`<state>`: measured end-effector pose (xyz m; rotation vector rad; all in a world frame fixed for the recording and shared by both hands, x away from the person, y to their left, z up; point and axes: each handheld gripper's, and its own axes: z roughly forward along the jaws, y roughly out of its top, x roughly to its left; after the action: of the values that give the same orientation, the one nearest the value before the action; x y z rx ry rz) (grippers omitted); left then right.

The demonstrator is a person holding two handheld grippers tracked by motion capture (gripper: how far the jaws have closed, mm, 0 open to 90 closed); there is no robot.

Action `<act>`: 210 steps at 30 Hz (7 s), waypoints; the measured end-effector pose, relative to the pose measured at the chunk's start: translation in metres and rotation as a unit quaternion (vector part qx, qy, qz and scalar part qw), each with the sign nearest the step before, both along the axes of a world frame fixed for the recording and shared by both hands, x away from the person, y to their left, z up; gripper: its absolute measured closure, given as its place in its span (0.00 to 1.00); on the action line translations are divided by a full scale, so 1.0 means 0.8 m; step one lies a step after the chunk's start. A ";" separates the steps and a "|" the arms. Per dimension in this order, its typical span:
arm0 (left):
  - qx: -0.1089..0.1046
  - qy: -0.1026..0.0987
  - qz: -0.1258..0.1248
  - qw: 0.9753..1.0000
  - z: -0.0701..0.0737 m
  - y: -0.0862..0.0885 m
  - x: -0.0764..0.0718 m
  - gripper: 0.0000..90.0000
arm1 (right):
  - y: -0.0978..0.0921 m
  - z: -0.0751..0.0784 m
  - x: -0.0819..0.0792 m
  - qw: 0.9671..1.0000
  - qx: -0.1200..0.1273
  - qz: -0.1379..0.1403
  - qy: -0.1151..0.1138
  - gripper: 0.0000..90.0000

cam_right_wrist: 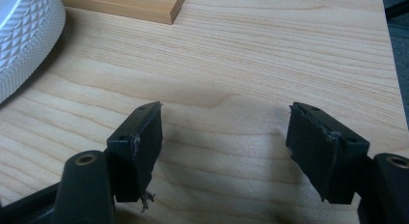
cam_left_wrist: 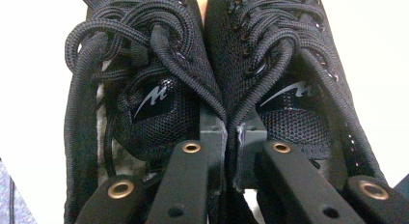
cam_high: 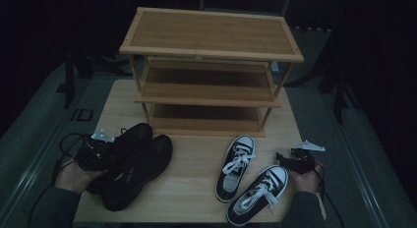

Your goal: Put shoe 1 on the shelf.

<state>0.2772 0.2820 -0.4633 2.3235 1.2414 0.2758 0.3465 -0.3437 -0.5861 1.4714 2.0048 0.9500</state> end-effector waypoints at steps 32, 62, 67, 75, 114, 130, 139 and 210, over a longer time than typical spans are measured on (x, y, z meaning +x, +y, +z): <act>0.011 -0.015 -0.051 0.999 0.026 -0.067 0.033 0.95 | 0.000 0.000 0.000 1.000 0.000 0.000 0.000 0.31; 0.000 -0.025 -0.070 0.997 0.031 -0.129 0.082 0.95 | 0.000 0.000 0.000 1.000 0.002 0.000 0.000 0.31; -0.001 -0.027 -0.069 0.997 0.031 -0.136 0.090 0.95 | 0.000 0.000 0.000 1.000 0.002 -0.001 0.001 0.31; 0.004 -0.031 -0.063 0.998 0.027 -0.151 0.103 0.95 | 0.000 0.000 0.001 1.000 0.001 0.001 -0.001 0.31; 0.030 -0.081 0.025 0.996 -0.019 -0.228 0.175 0.95 | 0.001 0.000 0.001 1.000 -0.002 0.001 0.000 0.31; 0.022 -0.084 0.037 0.996 -0.022 -0.237 0.182 0.77 | 0.001 0.000 0.001 1.000 -0.003 0.001 0.000 0.31; 0.039 -0.090 0.012 0.995 -0.010 -0.231 0.173 0.64 | 0.001 0.000 0.001 1.000 -0.003 0.001 0.000 0.31; 0.013 -0.032 -0.094 0.995 -0.068 -0.165 0.061 1.00 | 0.001 0.000 0.001 1.000 -0.003 0.000 0.000 0.31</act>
<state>0.3260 0.1501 -0.5176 2.4121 0.9866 0.3013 0.3475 -0.3429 -0.5860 1.4680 2.0073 0.9433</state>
